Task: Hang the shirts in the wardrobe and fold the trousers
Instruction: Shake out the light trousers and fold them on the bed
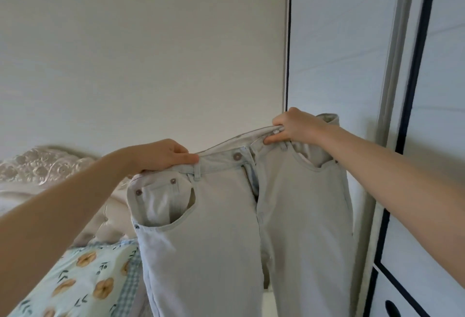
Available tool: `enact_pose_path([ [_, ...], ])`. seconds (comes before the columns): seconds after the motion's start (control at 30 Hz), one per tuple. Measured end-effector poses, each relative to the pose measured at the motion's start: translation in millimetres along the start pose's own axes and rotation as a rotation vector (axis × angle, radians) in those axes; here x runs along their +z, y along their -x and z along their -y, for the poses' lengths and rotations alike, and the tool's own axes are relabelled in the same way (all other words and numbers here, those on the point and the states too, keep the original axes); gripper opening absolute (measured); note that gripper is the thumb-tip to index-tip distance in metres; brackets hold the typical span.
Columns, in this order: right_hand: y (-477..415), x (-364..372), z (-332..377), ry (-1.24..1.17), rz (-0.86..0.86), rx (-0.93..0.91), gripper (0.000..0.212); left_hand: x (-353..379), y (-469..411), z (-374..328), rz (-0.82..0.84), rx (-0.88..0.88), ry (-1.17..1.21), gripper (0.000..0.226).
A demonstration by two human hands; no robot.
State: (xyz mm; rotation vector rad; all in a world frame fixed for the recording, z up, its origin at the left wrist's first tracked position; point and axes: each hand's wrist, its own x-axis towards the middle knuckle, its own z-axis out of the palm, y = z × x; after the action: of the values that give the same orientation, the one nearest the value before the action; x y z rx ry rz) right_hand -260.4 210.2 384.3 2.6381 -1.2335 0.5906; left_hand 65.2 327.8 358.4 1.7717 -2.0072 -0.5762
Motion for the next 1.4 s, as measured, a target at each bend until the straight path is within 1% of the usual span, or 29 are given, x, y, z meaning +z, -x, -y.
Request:
enact_pose_path([
  [0.07, -1.4, 32.1, 1.5, -0.015, 0.075, -0.028, 0.061, 20.5, -1.5, 21.8, 0.001, 0.002, -0.117, 0.063],
  [0.1, -2.0, 49.6, 2.8, -0.022, 0.106, -0.047, 0.06, 31.7, -1.4, 33.7, 0.011, 0.003, -0.16, 0.063],
  [0.17, -3.1, 84.7, 7.7, -0.046, 0.175, -0.081, 0.06, 56.1, 4.5, 56.7, 0.035, -0.023, -0.2, 0.056],
  [0.3, -5.5, 154.4, 26.6, -0.076, 0.293, -0.195, 0.055, 104.9, 33.7, 103.5, 0.093, -0.146, -0.169, 0.045],
  [0.43, -9.6, 218.5, 70.2, -0.082, 0.384, -0.348, 0.045, 145.7, 75.8, 152.6, 0.131, -0.291, -0.117, 0.043],
  [0.47, -11.9, 233.9, 83.2, -0.078, 0.407, -0.379, 0.047, 154.8, 87.7, 164.7, 0.131, -0.325, -0.111, 0.045],
  [0.53, -16.6, 266.4, 110.0, -0.076, 0.426, -0.478, 0.062, 171.7, 111.2, 191.2, 0.112, -0.385, -0.08, 0.048],
  [0.57, -18.4, 283.0, 123.8, -0.082, 0.43, -0.523, 0.064, 179.7, 122.8, 205.5, 0.098, -0.42, -0.061, 0.048],
  [0.7, -21.3, 344.2, 180.1, -0.084, 0.446, -0.672, 0.057, 210.6, 168.7, 257.2, 0.044, -0.566, 0.016, 0.045],
  [0.8, -17.3, 391.2, 223.0, -0.061, 0.367, -0.813, 0.054, 232.0, 202.8, 291.7, 0.012, -0.663, 0.042, 0.045],
  [0.9, -15.7, 437.0, 267.8, -0.097, 0.379, -0.92, 0.056, 250.7, 235.7, 328.6, -0.043, -0.778, 0.124, 0.046],
  [1.0, -26.0, 472.2, 304.4, -0.11, 0.304, -0.999, 0.057, 261.1, 260.3, 356.2, -0.097, -0.838, 0.193, 0.048],
  [1.1, -45.6, 504.1, 363.5, -0.139, 0.249, -1.096, 0.057, 263.5, 288.9, 394.4, -0.152, -0.922, 0.253, 0.048],
  [1.23, -66.6, 550.6, 451.4, -0.165, 0.256, -1.21, 0.055, 268.0, 328.4, 453.7, -0.241, -1.038, 0.314, 0.046],
  [1.33, -71.3, 604.0, 513.1, -0.196, 0.254, -1.253, 0.059, 278.9, 360.5, 500.5, -0.278, -1.094, 0.272, 0.05],
  [1.4, -68.0, 637.2, 552.9, -0.213, 0.245, -1.28, 0.058, 289.0, 379.9, 530.7, -0.284, -1.145, 0.176, 0.048],
])
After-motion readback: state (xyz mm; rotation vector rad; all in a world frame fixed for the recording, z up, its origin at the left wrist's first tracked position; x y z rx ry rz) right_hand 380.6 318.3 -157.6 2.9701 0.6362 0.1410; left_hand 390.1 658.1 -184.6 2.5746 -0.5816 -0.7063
